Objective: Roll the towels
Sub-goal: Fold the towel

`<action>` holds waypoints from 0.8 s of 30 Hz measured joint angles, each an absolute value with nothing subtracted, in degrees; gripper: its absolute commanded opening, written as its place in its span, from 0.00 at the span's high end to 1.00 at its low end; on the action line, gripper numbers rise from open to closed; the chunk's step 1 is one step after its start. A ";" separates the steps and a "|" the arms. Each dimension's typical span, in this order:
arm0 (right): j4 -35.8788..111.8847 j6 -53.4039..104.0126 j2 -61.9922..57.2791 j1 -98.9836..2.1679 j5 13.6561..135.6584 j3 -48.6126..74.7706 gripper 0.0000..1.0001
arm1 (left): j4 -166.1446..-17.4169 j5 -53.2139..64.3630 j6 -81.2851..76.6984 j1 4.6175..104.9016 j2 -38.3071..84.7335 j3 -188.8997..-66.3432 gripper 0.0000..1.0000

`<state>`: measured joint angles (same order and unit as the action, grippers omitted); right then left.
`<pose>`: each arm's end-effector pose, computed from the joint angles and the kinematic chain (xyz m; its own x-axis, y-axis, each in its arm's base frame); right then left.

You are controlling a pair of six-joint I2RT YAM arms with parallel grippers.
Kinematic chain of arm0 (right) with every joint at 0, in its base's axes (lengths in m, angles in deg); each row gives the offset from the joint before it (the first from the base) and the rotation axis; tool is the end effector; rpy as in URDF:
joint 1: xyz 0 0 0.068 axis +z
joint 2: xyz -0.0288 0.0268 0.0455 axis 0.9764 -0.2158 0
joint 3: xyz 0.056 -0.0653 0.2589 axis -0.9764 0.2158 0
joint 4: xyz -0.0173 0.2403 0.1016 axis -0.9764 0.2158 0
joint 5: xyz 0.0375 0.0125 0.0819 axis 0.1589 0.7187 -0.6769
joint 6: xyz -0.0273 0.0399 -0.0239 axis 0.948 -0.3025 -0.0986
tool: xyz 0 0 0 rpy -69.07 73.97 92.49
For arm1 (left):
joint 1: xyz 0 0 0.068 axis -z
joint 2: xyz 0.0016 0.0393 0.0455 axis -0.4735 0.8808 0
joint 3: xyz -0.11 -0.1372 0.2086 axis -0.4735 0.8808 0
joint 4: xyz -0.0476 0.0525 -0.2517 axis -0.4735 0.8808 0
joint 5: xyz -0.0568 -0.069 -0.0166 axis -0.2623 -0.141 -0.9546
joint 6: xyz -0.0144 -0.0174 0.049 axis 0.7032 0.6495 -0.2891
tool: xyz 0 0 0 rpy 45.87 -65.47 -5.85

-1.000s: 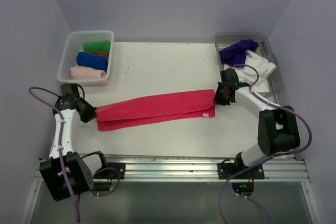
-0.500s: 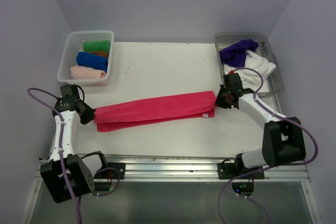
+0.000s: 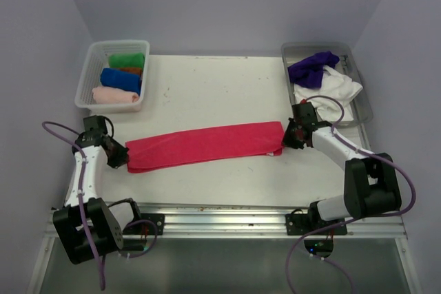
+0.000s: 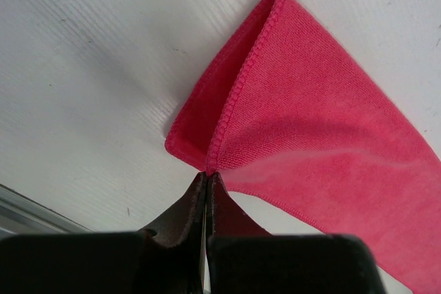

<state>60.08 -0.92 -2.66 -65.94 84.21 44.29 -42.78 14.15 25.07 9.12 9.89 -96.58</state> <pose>0.2624 0.0526 0.1806 -0.8091 0.3902 -0.4396 0.3061 0.9182 0.2515 0.1775 0.0618 0.2137 -0.4732 -0.8296 -0.2965 -0.8066 0.5433 -0.2329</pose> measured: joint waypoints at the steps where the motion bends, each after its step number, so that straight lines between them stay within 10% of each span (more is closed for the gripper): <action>1: 60.06 -0.92 -2.66 -65.94 84.21 44.29 1.00 | -42.80 14.07 25.13 9.12 9.87 -96.42 1.00; 8: 60.06 -0.92 -3.18 -65.94 84.19 44.29 1.00 | -42.50 14.35 26.53 9.12 9.65 -95.90 0.94; 15: 60.28 -0.59 -3.43 -65.94 84.25 44.27 0.56 | -42.21 14.70 27.21 9.12 9.94 -95.94 0.34; 24: 64.08 0.85 -0.15 -61.44 87.93 39.70 0.50 | -43.18 18.24 27.69 10.39 7.82 -99.24 0.35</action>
